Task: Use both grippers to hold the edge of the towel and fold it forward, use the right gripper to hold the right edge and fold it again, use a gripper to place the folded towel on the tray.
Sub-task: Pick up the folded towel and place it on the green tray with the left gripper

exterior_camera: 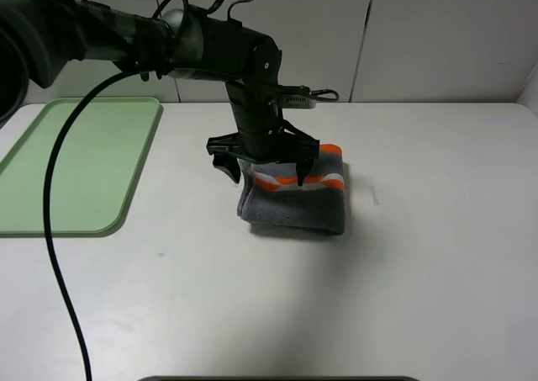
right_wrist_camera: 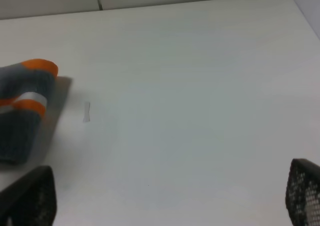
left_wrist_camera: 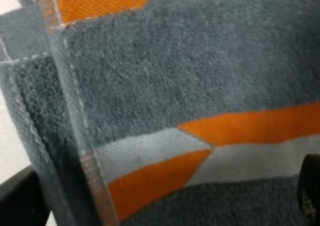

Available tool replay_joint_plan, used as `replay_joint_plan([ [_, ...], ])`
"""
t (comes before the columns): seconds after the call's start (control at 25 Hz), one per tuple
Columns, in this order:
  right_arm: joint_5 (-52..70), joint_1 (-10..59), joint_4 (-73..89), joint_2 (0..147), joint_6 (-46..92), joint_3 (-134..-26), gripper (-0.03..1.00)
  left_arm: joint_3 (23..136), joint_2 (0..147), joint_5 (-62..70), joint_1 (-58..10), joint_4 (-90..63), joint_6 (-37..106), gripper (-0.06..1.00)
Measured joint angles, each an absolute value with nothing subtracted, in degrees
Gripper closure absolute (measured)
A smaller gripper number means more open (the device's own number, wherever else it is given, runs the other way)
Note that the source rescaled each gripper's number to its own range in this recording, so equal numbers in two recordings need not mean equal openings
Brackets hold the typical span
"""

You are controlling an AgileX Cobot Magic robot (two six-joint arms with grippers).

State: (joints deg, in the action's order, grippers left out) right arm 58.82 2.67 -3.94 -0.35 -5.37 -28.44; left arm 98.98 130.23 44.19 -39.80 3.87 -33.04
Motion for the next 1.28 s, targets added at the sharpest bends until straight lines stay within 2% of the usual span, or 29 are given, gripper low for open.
replay_joint_plan([
  [1.12,58.82,2.67,-3.89,-0.35,-5.37,-28.44,-0.03,98.35,134.61,36.77,-40.81,4.60,-36.05,-0.05],
  [1.28,58.82,2.67,-3.89,-0.35,-5.37,-28.44,-0.03,98.35,134.68,35.20,-41.18,4.60,-36.06,0.04],
])
